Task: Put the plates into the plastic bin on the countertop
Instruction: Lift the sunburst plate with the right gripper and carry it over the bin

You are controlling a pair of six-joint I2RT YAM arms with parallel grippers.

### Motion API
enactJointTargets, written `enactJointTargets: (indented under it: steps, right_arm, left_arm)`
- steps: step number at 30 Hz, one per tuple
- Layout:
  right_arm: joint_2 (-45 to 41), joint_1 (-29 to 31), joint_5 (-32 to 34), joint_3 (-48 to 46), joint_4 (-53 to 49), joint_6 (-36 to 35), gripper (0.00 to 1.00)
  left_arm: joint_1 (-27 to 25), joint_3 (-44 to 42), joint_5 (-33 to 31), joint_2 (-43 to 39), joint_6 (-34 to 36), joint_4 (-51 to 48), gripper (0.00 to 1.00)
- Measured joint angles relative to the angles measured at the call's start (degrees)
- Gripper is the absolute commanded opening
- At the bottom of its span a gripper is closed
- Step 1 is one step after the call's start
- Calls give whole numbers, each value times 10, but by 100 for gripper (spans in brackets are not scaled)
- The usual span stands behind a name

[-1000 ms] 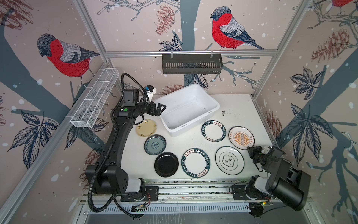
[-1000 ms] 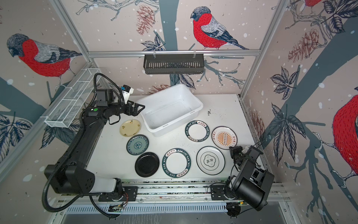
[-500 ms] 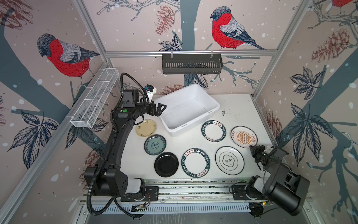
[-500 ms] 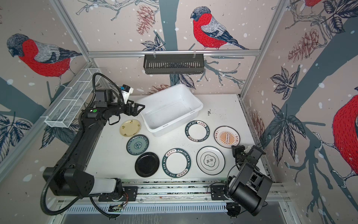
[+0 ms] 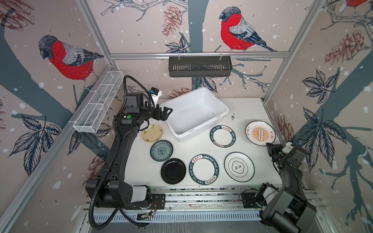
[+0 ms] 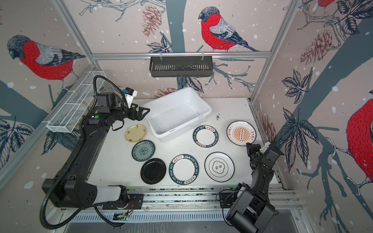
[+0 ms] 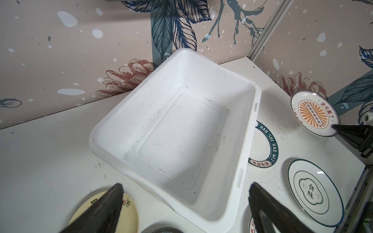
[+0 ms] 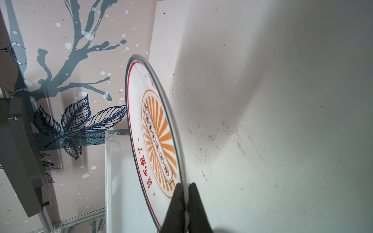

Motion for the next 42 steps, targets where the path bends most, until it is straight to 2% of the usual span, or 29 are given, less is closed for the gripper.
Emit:
enactJointTargets:
  steps: [5,10,13,19,27,34,42]
  right_arm:
    - [-29,8,-12,25,-30,-1,1]
    - [-30,45,-25,53,-45,-10,1]
    - [-25,76,-27,75,-58,-15,1]
    - [4,175,-8,121,-46,-10,1]
    - [124,323,41,242,-3,5,1]
    - [283,389,69,399,-5,8,1]
    - [424,433,81,612,-94,6,1]
  left_arm:
    - [-1,-2,-22,-7,-10,0,96]
    - [-2,-11,-45,-11,-10,4,95]
    - [-3,-4,-65,-9,-11,3,95]
    - [-4,0,-102,-6,-8,7,95]
    - [-4,41,-179,42,22,8,96]
    - [-4,98,-235,64,37,8,96]
    - [-4,113,-216,53,38,8,96]
